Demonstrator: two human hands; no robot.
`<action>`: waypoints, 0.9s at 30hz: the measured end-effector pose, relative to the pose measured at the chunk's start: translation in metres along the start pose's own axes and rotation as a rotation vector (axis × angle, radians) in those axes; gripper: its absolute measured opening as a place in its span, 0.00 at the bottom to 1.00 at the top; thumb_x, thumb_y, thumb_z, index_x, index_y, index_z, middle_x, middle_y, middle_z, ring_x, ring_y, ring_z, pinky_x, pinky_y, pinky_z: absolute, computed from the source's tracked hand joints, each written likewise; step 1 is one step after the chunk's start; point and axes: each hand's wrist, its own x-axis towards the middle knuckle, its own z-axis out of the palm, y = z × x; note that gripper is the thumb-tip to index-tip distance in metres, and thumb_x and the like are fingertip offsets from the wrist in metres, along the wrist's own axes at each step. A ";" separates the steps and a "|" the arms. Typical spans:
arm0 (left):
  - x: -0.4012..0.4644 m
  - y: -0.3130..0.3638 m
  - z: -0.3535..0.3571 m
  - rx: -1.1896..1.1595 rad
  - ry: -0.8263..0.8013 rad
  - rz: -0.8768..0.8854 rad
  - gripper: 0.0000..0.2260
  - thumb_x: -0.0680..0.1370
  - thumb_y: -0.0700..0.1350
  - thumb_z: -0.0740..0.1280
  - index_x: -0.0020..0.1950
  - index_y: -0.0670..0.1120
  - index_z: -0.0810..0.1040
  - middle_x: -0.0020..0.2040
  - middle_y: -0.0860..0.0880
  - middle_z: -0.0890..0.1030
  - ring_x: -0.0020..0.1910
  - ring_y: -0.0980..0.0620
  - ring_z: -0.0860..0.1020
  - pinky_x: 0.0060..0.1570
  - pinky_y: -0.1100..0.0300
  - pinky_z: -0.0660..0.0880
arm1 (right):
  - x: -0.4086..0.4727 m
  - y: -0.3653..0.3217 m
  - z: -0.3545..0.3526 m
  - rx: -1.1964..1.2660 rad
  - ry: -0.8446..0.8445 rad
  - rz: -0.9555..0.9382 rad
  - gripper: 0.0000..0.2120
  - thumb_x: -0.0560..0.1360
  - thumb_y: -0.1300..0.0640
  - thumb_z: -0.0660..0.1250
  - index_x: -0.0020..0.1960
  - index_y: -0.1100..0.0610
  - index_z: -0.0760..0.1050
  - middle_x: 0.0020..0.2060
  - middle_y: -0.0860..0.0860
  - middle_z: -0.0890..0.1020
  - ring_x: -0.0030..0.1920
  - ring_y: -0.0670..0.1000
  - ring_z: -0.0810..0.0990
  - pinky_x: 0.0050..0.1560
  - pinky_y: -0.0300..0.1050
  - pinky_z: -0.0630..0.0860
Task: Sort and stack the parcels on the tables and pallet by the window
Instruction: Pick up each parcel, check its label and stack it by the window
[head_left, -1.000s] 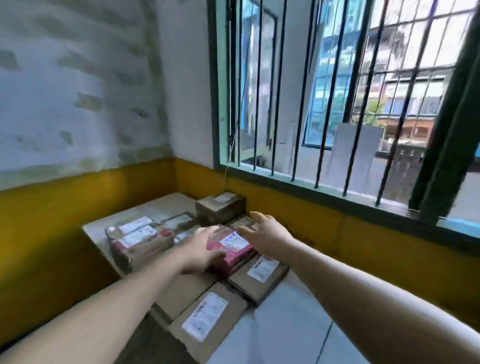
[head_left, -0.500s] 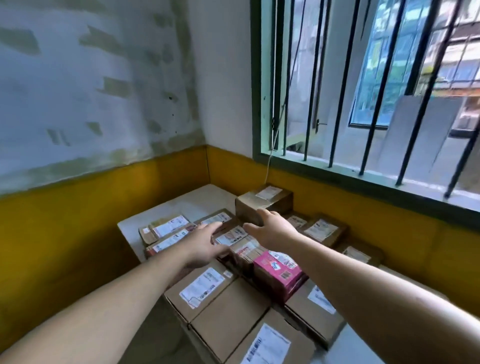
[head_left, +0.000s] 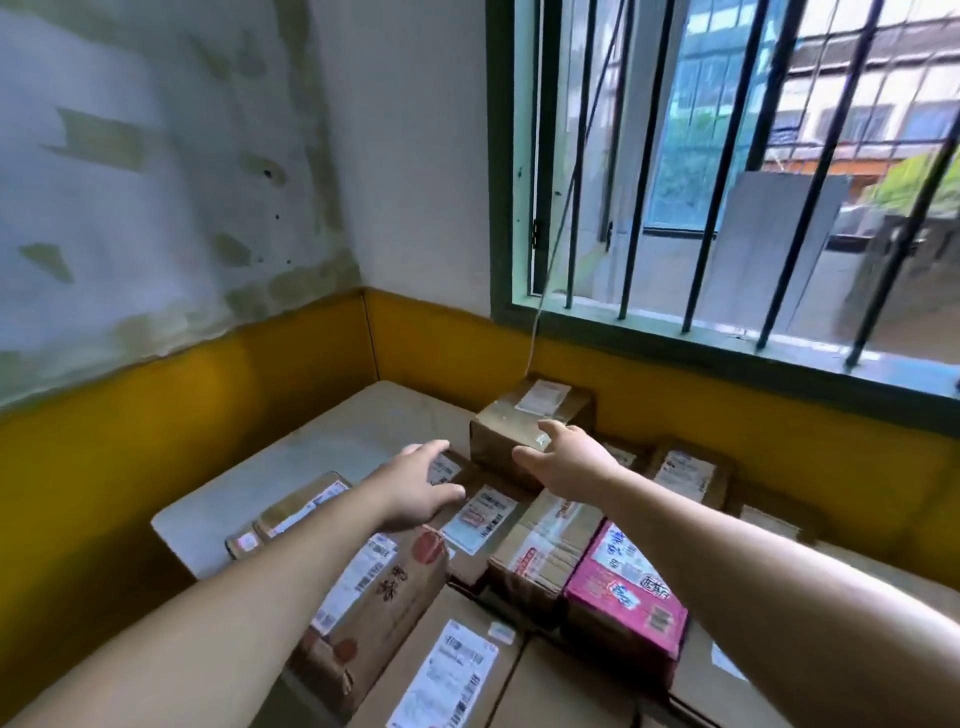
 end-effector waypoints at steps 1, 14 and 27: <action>0.012 -0.009 -0.005 0.003 -0.008 0.025 0.32 0.78 0.54 0.66 0.78 0.53 0.55 0.78 0.47 0.57 0.73 0.46 0.63 0.70 0.51 0.62 | 0.008 -0.003 0.005 -0.007 0.016 0.034 0.36 0.75 0.35 0.64 0.77 0.48 0.59 0.71 0.56 0.70 0.57 0.56 0.80 0.51 0.51 0.82; 0.140 -0.041 -0.035 0.006 -0.198 0.223 0.32 0.78 0.55 0.66 0.78 0.53 0.55 0.78 0.48 0.57 0.75 0.46 0.61 0.70 0.51 0.62 | 0.068 -0.011 0.016 0.023 0.130 0.328 0.36 0.76 0.37 0.65 0.78 0.50 0.59 0.68 0.55 0.72 0.51 0.54 0.81 0.47 0.50 0.80; 0.302 -0.022 0.015 0.024 -0.315 0.156 0.32 0.78 0.54 0.67 0.78 0.50 0.56 0.77 0.47 0.60 0.74 0.47 0.62 0.69 0.55 0.62 | 0.213 0.062 0.047 0.065 0.060 0.479 0.38 0.76 0.36 0.63 0.79 0.50 0.55 0.76 0.56 0.61 0.70 0.58 0.70 0.67 0.55 0.72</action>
